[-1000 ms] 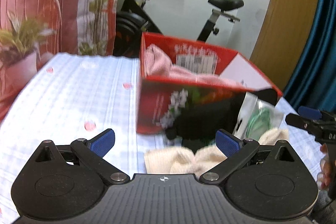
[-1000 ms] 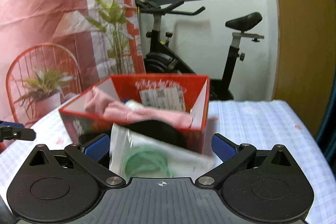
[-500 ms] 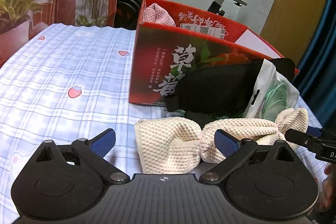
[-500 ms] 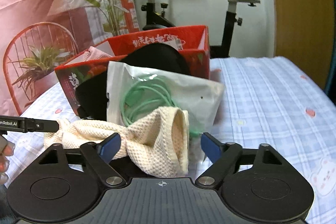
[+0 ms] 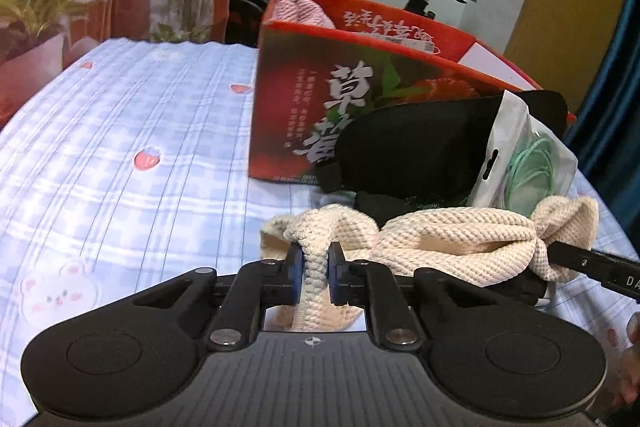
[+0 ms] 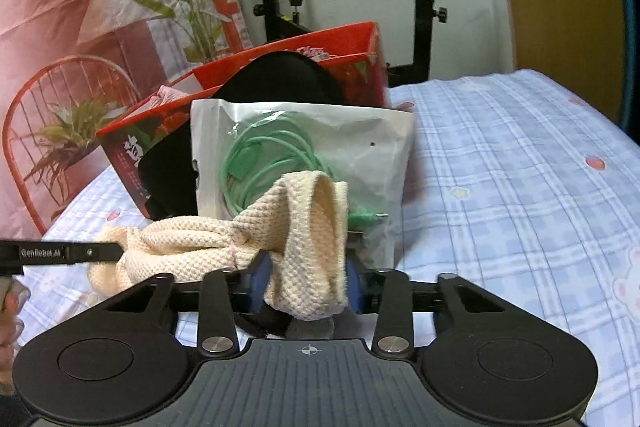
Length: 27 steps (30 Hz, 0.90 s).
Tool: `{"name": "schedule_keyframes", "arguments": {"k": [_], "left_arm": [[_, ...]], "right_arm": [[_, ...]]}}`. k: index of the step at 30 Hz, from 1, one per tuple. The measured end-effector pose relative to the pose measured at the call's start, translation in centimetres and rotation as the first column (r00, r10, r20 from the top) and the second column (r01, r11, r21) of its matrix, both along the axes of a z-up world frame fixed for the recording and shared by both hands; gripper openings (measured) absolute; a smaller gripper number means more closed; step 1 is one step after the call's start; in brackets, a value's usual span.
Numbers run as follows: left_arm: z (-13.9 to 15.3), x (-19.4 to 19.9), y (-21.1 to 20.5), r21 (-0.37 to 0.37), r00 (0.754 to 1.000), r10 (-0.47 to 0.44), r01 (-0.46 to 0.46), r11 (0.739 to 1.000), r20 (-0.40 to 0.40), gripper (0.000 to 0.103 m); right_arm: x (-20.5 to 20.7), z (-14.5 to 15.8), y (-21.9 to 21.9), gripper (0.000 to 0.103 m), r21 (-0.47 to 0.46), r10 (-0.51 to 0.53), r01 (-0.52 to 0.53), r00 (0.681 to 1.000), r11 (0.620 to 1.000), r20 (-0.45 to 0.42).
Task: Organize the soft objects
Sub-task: 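Lower both grippers to the cream knit towel and close on it, then lift the cream towel with both grippers and carry it over the box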
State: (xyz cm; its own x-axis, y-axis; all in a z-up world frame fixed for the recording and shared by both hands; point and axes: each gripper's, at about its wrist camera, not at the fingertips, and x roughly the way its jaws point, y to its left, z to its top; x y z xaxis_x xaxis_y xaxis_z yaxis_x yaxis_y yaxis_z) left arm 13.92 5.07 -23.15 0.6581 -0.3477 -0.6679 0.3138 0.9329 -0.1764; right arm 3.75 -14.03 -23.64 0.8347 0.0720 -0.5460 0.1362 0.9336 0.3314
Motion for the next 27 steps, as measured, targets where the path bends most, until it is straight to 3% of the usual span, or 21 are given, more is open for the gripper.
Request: {"name": "schedule_keyframes", "arguments": {"k": [14,18,20,22,27], "left_arm": [[0.2,-1.7,0.6,-0.012,1.0,0.009,-0.009,1.0,0.003,0.016],[0.2,-2.0,0.3,-0.005,1.0,0.001,-0.001,1.0,0.006,0.026],[0.2,-2.2,0.4,-0.012,1.0,-0.006,0.006,1.0,0.012,0.039],[0.2,-2.3,0.5,-0.032,1.0,-0.013,0.014,0.999,0.018,0.047],[0.0,-2.4,0.2,-0.053,0.999,-0.031,0.032,0.998,0.021,0.051]], "right_arm": [[-1.4,-0.7,-0.6,0.024,0.024,-0.015,0.015,1.0,1.0,-0.007],[-1.4,-0.7,-0.5,0.024,0.009,-0.011,0.011,1.0,1.0,-0.005],[-1.4,-0.6,-0.5,0.024,0.006,-0.011,0.011,1.0,1.0,-0.003],[-1.5,-0.7,-0.5,0.024,0.006,-0.01,0.01,1.0,1.0,-0.002],[-1.5,-0.7,-0.6,0.024,0.007,-0.012,0.012,1.0,1.0,-0.005]]}}
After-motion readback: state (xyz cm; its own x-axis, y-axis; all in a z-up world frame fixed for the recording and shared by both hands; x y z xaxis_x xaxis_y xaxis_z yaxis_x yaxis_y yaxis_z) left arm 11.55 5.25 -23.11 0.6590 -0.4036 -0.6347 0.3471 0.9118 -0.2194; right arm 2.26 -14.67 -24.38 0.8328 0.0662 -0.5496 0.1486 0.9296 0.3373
